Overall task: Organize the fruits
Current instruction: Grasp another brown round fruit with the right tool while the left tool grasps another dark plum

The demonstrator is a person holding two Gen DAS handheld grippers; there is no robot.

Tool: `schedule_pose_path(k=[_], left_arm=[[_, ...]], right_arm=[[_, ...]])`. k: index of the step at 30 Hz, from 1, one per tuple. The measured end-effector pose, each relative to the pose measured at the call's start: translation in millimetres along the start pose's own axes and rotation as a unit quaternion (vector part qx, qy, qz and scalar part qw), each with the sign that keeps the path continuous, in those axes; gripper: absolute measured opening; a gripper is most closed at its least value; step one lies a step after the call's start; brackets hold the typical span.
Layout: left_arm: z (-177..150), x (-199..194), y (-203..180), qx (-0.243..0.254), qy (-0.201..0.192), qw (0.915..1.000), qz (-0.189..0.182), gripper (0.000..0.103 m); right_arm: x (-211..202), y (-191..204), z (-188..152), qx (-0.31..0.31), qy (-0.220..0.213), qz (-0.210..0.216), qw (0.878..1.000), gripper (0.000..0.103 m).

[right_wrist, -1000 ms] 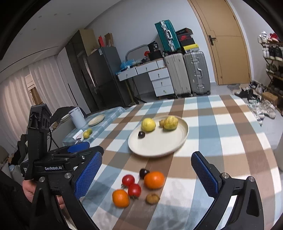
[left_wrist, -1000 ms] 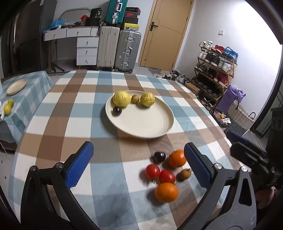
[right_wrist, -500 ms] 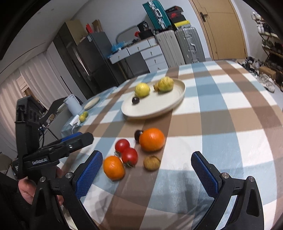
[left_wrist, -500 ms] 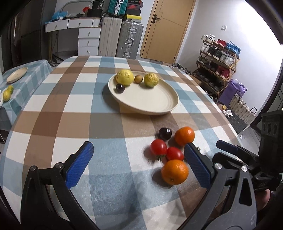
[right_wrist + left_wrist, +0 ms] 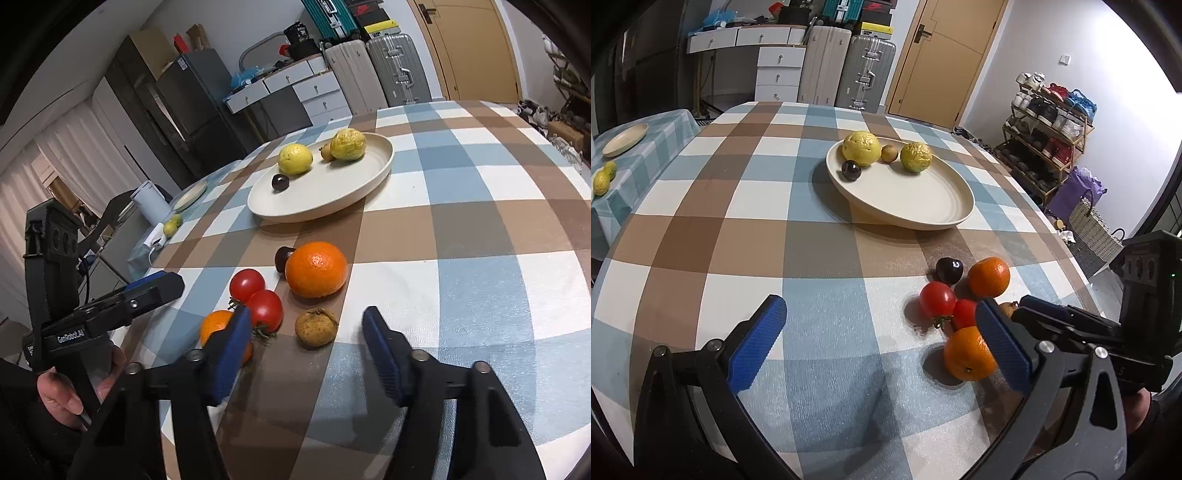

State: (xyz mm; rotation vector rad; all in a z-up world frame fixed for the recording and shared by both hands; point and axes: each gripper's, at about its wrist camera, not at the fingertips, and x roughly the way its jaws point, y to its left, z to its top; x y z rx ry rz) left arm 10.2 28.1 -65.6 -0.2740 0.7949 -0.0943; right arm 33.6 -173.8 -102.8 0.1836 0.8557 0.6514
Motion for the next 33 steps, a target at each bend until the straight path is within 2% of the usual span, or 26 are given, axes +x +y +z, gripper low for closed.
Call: schedule_pose_path(k=[3, 5, 7, 13, 21, 27, 30, 33], left_arm=[[1.9, 1.1, 2.1, -0.002, -0.001, 1.0000, -0.002, 0.102], [3.9, 2.4, 4.2, -0.006, 0.000, 1.0000, -0.003, 0.102], [5.9, 3.2, 6.0, -0.008, 0.001, 1.0000, -0.004, 0.102], [12.2, 9.9, 5.7, -0.003, 0.012, 0.9998, -0.017, 0.102], [30.4, 34.7, -4.7, 0.018, 0.050, 0.9973, -0.051, 0.102], [51.8, 62.0, -22.0, 0.047, 0.094, 0.9899, -0.096, 0.101], [56.2, 75.8, -29.2, 0.054, 0.111, 0.9871, -0.102, 0.096], [57.7, 86.3, -33.9, 0.055, 0.126, 0.9833, -0.119, 0.083]], right_arm=[[3.9, -1.3, 0.3, 0.005, 0.011, -0.002, 1.000, 0.049], [7.1, -2.1, 1.2, 0.007, 0.018, -0.004, 1.000, 0.036], [9.5, -2.7, 1.9, 0.009, 0.023, -0.004, 1.000, 0.028], [8.6, -6.2, 3.6, 0.017, 0.016, 0.000, 1.000, 0.026], [-10.1, -10.2, 5.7, 0.025, -0.023, 0.024, 0.999, 0.026], [-23.3, -14.0, 11.6, 0.016, -0.043, 0.029, 0.999, 0.026], [-25.5, -18.6, 15.3, 0.019, -0.049, 0.032, 0.998, 0.026], [-26.8, -22.4, 17.8, 0.020, -0.053, 0.033, 0.998, 0.026]])
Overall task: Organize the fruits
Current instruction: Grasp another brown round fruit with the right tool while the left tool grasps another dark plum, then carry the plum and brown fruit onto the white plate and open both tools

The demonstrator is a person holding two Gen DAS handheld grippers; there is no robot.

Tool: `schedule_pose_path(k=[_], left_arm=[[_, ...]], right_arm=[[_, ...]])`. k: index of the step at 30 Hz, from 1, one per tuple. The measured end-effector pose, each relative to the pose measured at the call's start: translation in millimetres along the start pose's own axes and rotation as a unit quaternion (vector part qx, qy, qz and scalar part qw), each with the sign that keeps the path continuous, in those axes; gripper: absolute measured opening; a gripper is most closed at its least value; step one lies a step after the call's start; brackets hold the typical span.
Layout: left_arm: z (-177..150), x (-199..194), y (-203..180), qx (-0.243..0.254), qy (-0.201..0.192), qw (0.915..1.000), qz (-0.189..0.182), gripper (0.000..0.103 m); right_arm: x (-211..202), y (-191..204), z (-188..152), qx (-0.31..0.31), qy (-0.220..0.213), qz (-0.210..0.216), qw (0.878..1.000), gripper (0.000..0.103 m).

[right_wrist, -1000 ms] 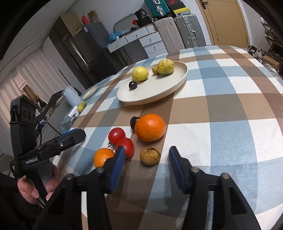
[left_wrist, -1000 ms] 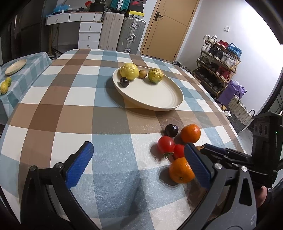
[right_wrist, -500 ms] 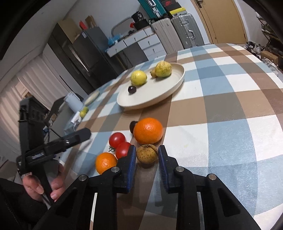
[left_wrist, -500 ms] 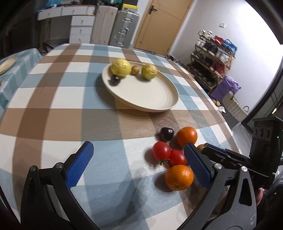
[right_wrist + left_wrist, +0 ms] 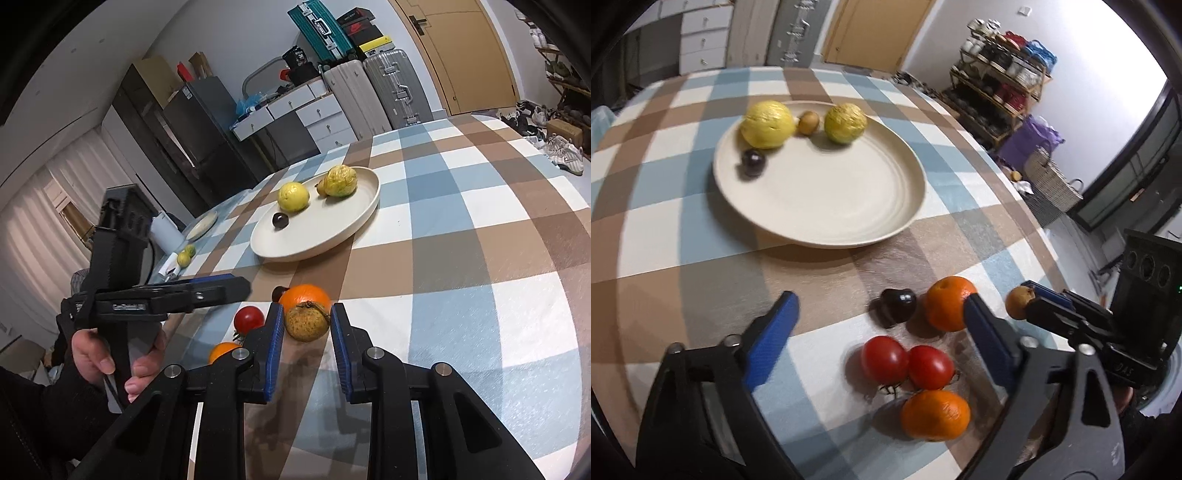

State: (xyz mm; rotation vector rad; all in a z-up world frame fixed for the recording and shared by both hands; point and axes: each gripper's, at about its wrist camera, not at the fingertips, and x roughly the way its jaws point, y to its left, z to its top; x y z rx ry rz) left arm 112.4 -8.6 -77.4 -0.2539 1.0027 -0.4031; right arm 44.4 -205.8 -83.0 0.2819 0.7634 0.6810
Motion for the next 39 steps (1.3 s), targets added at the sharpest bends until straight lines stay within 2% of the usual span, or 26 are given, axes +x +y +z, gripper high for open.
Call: schedule_pose_path(k=[7, 12, 14, 23, 28, 29, 39], left_arm=[[5.2, 18.4, 2.5, -0.008, 0.023, 0.9989, -0.040, 0.053], [6.4, 22.3, 7.0, -0.017, 0.024, 0.9973, -0.068, 0.037], [7.2, 22.9, 10.6, -0.026, 0.025, 0.9961, -0.081, 0.027], [3.1, 22.1, 21.2, -0.045, 0.027, 0.9933, -0.103, 0.026], [-0.3, 29.4, 38.4, -0.086, 0.033, 0.9860, -0.139, 0.026], [-0.8, 31.5, 40.8, -0.092, 0.036, 0.9848, -0.142, 0.023], [-0.5, 29.6, 33.9, -0.077, 0.025, 0.9887, -0.126, 0.019]], right_arm=[[-0.2, -9.5, 4.8, 0.005, -0.001, -0.005, 1.000, 0.026], [1.1, -14.6, 4.8, 0.009, 0.003, -0.004, 1.000, 0.026], [2.1, -15.2, 3.9, 0.011, 0.004, -0.003, 1.000, 0.026], [3.7, -12.8, 4.7, 0.010, 0.007, -0.001, 1.000, 0.026], [3.8, -11.7, 5.1, 0.012, 0.009, -0.005, 1.000, 0.026], [3.4, -11.8, 5.2, 0.013, 0.009, -0.005, 1.000, 0.026], [5.0, -13.1, 5.4, 0.014, 0.011, -0.008, 1.000, 0.026]])
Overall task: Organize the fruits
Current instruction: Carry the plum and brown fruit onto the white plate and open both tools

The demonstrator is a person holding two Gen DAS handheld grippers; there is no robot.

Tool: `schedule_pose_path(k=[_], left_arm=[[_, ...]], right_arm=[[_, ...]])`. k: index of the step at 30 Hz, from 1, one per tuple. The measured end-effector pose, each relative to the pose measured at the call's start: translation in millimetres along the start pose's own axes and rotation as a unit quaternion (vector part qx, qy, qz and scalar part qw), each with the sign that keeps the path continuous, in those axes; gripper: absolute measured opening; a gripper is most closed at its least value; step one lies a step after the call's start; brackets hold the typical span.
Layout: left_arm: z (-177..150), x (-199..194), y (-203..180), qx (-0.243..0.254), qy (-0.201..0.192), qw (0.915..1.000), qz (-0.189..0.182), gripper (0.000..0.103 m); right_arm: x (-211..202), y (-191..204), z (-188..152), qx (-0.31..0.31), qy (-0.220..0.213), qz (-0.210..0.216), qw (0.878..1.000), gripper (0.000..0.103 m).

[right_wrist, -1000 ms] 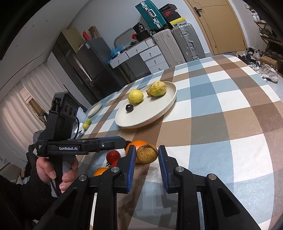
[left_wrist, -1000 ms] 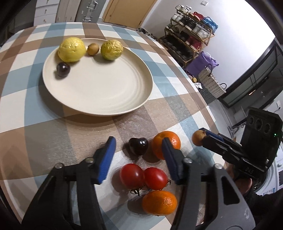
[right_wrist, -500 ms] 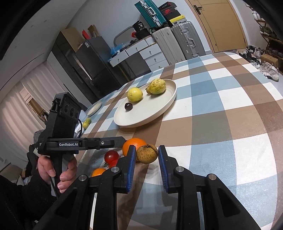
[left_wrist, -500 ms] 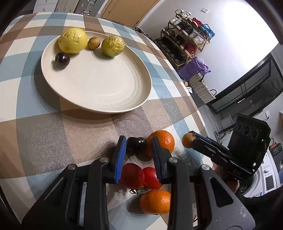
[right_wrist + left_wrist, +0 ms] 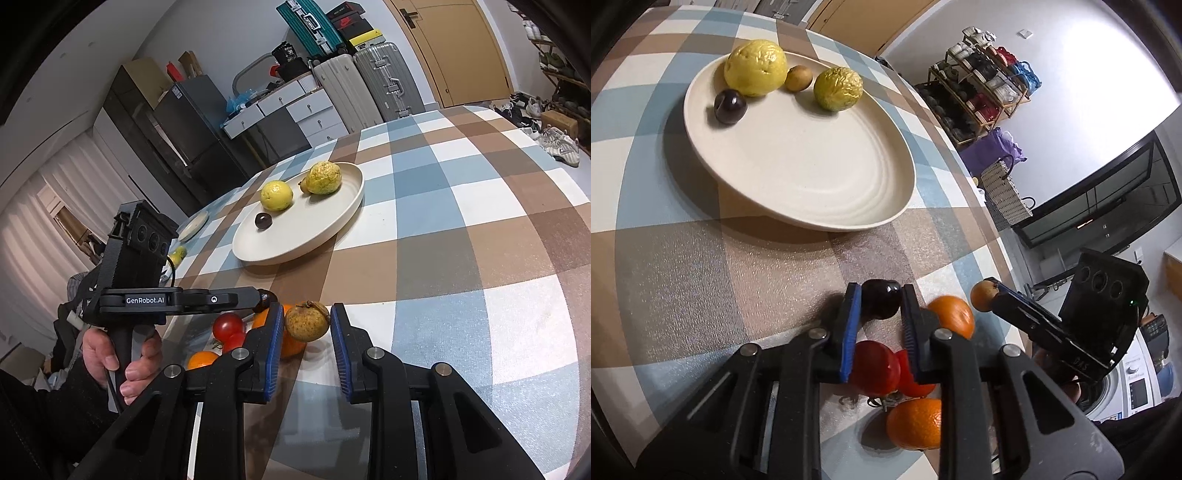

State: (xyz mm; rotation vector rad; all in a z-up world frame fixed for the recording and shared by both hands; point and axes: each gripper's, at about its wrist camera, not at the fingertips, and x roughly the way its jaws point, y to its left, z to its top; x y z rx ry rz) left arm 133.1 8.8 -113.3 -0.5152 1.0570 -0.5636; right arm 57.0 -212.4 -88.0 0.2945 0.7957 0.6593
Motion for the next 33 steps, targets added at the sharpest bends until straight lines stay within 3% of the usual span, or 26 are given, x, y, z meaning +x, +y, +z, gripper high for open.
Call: schedule_pose_path(k=[12, 21, 33], left_arm=[[-1.3, -27.1, -9.9, 0.010, -0.023, 0.9996, -0.013, 0.019], [28.4, -60.3, -17.9, 0.025, -0.058, 0.9978, -0.022, 0.019], [86.7, -66.9, 1.7, 0.027, -0.092, 0.9949, 0.033, 0.019]], right_arm=[[6.4, 2.9, 12.1, -0.010, -0.004, 0.005, 1.000, 0.026], [23.3, 9.7, 53.7, -0.033, -0.006, 0.022, 0.999, 0.026], [89.8, 19.4, 117.7, -0.069, 0.023, 0.035, 0.997, 0.026]])
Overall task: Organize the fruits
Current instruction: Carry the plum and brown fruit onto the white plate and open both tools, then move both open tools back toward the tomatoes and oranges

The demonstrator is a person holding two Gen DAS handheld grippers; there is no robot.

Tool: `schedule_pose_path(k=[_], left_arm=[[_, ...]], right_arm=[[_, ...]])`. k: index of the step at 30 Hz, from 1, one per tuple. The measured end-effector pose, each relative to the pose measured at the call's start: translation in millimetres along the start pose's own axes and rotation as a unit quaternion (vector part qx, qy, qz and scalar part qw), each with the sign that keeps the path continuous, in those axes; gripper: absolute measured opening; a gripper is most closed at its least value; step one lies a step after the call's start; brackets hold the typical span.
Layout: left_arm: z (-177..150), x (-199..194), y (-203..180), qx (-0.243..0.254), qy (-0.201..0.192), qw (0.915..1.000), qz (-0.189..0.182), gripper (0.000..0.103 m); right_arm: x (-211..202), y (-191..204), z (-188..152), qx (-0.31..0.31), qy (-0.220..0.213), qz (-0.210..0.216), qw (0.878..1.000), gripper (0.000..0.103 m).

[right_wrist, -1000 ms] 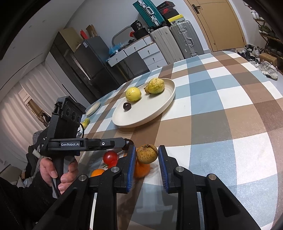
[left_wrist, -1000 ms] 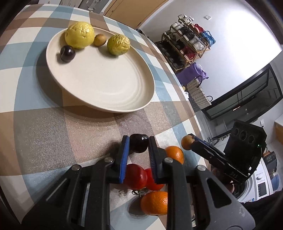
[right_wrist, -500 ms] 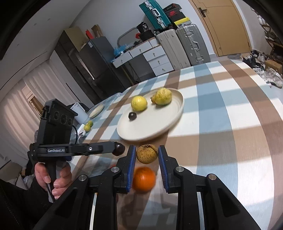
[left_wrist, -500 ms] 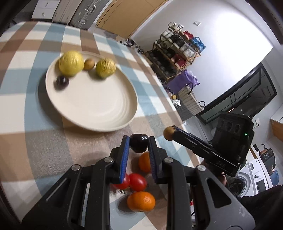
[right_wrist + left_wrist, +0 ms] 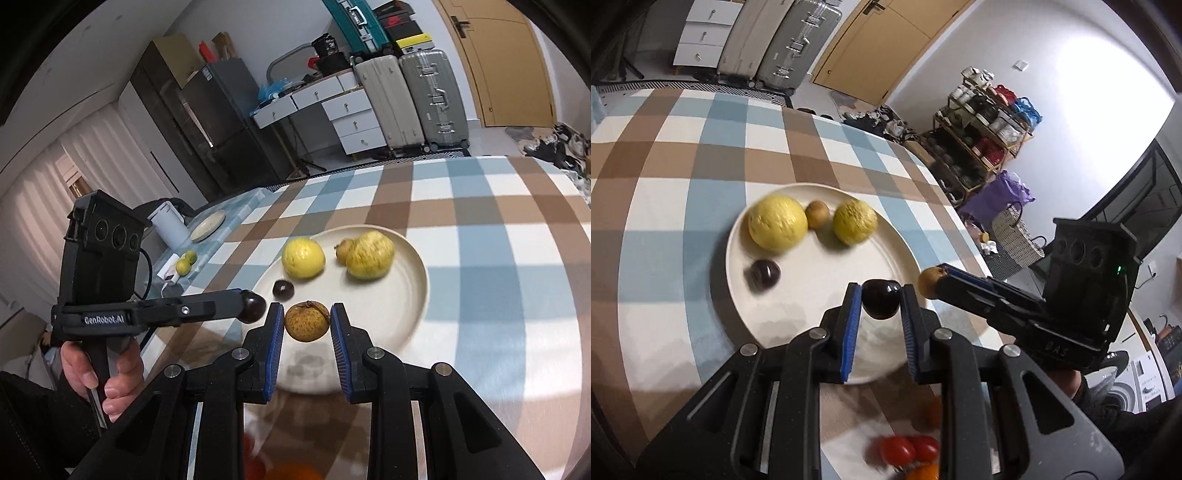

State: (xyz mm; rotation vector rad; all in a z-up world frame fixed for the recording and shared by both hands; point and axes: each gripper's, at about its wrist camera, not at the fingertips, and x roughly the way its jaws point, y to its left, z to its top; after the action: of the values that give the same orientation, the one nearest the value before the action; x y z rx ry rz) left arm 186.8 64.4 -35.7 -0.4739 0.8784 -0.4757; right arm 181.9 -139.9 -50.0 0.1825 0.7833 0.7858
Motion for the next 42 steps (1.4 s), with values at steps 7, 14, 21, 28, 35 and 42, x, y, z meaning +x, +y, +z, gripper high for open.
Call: schedule_pose_path(k=[7, 14, 21, 28, 35, 42], left_arm=[[13.0, 19.9, 16.9, 0.002, 0.000, 0.9993, 0.037, 0.019], [18.1, 33.5, 25.6, 0.020, 0.002, 0.9980, 0.061, 0.019], [19.3, 40.0, 27.0, 0.024, 0.001, 0.9968, 0.076, 0.019], [18.7, 24.3, 16.4, 0.034, -0.020, 0.9964, 0.075, 0.041], [6.4, -2.9, -13.4, 0.057, -0.033, 0.9941, 0.086, 0.041], [-13.5, -33.3, -50.1, 0.084, -0.058, 0.9872, 0.123, 0.060]], right_arm=[[42.7, -12.2, 33.1, 0.012, 0.019, 0.015, 1.000, 0.026], [90.0, -15.7, 48.8, 0.010, 0.059, 0.009, 0.998, 0.027], [99.5, -17.0, 53.8, 0.014, 0.052, 0.009, 0.999, 0.050], [64.3, -10.1, 57.3, 0.011, 0.007, 0.006, 1.000, 0.070], [18.5, -4.1, 50.8, 0.017, -0.022, 0.006, 1.000, 0.079], [-29.9, 8.6, 34.6, 0.009, -0.055, -0.006, 0.998, 0.097]])
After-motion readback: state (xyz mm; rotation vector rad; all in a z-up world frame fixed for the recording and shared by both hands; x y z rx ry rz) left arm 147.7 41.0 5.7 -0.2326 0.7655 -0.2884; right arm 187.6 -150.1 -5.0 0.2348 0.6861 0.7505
